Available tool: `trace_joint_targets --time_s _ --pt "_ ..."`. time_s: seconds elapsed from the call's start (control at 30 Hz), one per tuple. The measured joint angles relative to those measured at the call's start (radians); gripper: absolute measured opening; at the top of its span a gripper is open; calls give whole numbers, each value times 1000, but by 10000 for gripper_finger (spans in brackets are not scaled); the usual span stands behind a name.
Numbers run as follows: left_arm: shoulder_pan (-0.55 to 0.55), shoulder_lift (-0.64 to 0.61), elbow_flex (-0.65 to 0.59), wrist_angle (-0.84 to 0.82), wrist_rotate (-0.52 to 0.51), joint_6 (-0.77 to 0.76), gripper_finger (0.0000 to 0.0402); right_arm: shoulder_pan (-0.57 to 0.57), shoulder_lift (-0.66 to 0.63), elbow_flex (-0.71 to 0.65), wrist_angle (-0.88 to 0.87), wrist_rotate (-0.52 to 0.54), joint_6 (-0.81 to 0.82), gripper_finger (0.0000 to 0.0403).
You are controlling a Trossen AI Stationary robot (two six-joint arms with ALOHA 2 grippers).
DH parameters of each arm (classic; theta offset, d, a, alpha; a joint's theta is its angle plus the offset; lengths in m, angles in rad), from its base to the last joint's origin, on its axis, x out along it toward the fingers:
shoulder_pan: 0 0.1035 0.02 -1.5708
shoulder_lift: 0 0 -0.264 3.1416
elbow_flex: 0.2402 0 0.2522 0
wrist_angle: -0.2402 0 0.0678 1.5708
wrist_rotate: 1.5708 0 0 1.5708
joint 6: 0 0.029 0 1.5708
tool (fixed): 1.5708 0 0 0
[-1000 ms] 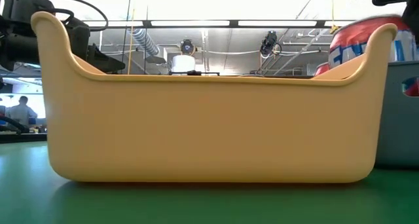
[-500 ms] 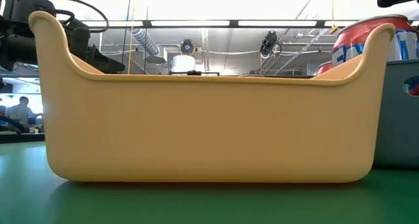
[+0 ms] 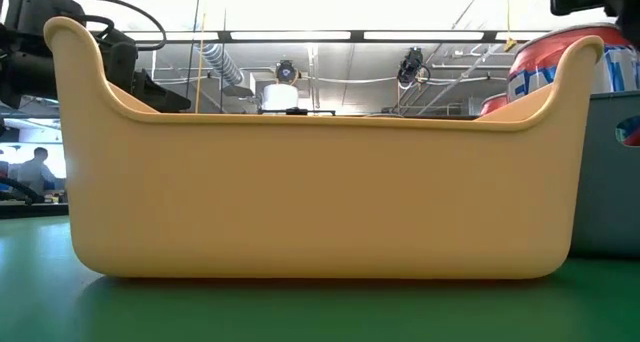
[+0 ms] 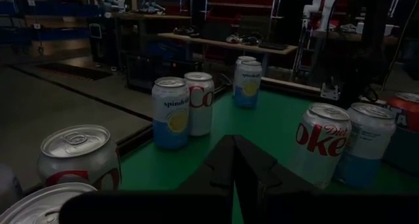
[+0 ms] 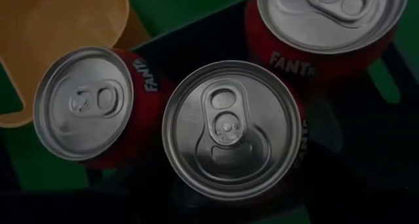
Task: Sort soda cans
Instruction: Put the red soda can into the blue bin
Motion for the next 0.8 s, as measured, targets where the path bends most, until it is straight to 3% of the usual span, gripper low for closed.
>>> trace_joint_targets --time_s 0.33,0.8 --pt "0 0 0 -3 0 2 12 -62 3 -2 58 23 -123 259" --pt "0 0 0 -3 0 3 12 -60 -16 46 15 -178 -116 259"
